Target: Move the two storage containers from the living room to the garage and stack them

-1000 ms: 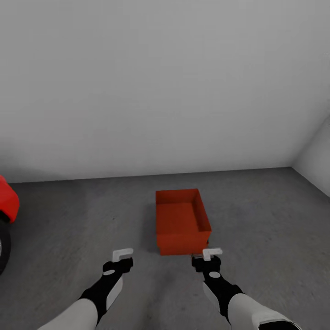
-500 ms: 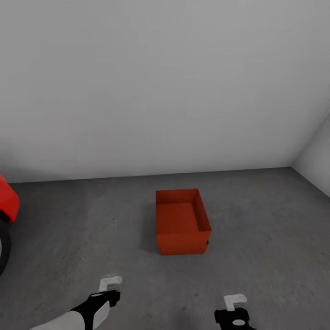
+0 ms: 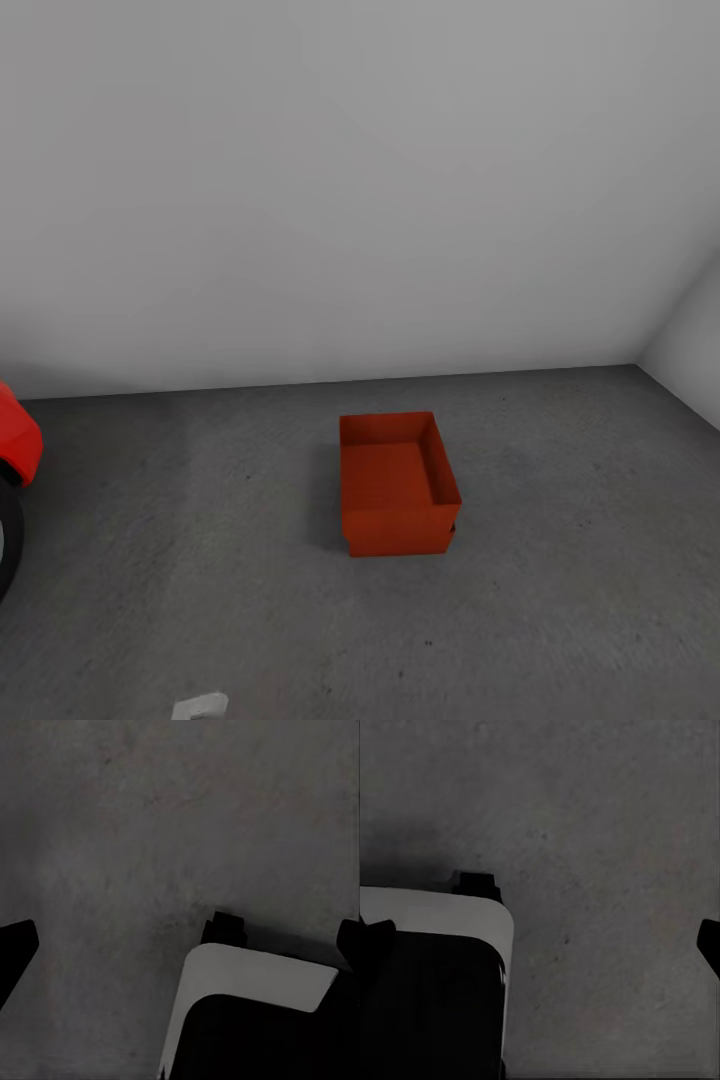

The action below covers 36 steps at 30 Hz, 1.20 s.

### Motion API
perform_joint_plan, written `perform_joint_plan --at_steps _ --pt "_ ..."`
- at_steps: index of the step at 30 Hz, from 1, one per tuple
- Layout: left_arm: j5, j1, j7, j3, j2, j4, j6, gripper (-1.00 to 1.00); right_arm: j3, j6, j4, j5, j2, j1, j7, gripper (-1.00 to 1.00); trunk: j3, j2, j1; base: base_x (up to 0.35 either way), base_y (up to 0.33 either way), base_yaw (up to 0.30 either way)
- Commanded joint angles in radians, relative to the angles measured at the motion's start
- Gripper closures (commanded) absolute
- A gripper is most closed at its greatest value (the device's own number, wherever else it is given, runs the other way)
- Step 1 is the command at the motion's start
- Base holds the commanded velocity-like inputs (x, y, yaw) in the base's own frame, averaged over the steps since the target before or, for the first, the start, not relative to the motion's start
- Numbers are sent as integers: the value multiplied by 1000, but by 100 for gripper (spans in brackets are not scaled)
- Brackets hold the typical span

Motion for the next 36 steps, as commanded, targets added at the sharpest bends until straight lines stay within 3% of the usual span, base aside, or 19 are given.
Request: perform_joint_plan --at_steps 1,4,12,19,36 --pt "6 13 -4 1 -1 0 -6 -100 6 -2 3 8 -2 0 -6 -100 -1 -1 0 0 0 0" --pt "9 63 -35 1 -3 0 -31 -100 6 -1 3 7 -9 14 0 -100 -1 -1 0 0 0 0" --pt "10 122 -69 1 -22 1 -43 -100 6 -4 3 8 -4 100 70 -100 -1 -1 0 0 0 0" --pt "10 139 -71 1 -30 1 -45 -100 6 -16 4 3 1 136 96 -100 1 -1 0 0 0 0" --pt "6 142 -61 -2 -24 0 -46 -100 6 -15 4 0 2 142 100 -100 26 -1 0 0 0 0"
